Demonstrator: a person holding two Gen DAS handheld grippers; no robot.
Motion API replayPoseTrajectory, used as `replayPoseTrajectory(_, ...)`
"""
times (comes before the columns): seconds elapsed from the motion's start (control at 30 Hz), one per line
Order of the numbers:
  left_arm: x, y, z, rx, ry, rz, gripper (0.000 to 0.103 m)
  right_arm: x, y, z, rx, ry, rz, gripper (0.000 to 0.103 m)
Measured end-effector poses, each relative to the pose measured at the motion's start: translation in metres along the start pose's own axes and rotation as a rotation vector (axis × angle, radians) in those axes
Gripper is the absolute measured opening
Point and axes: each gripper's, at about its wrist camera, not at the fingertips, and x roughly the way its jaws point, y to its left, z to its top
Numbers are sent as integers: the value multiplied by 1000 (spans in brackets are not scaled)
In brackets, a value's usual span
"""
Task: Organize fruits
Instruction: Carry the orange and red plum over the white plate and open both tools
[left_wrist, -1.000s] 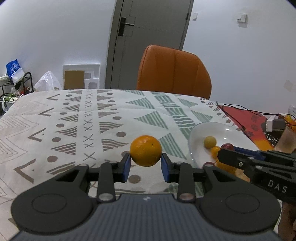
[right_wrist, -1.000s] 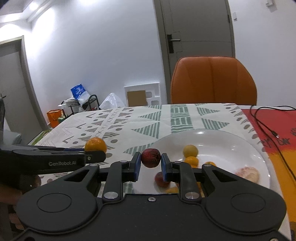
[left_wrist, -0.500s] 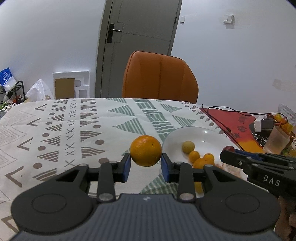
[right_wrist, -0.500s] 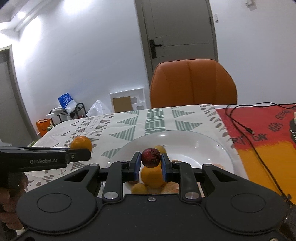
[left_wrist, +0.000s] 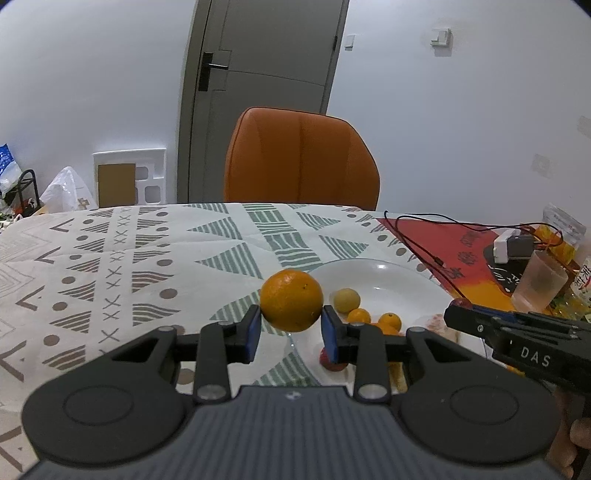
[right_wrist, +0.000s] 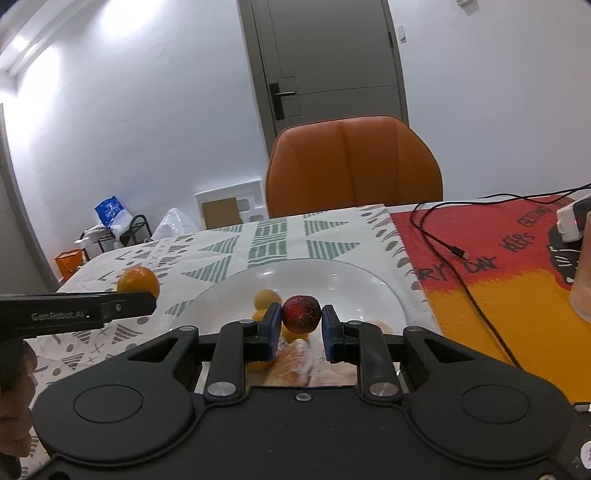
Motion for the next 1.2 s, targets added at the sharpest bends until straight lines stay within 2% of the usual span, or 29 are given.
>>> replayPoseTrajectory(0.27,4,-2,2,-2,-2,-6,33,11,-2,5,-9,3,-6,22)
replayPoseTrajectory(0.33,6,-2,2,-4,0,-7,33,13,1,6,-21,-4,-7,29)
replayPoseTrajectory(0.47,8,-2,3,-3,3,-13,33,13,4,7,-28,-4,-1,31)
replayPoseTrajectory(0.6,10,-3,4,5,4,-20,33,8,7,1,-40,6,7,39)
replayPoseTrajectory(0.97,18,-9,3,10,22,-57,34,-3,1,-11,-5,27,3,42)
replayPoseTrajectory(1.07,14,-10,3,15,-2,-53,37,-3,1,-12,-4,30,2,43)
replayPoseTrajectory(1.2,12,-6,3,14,13,-36,37,-3,3,-13,-1,30,10,44)
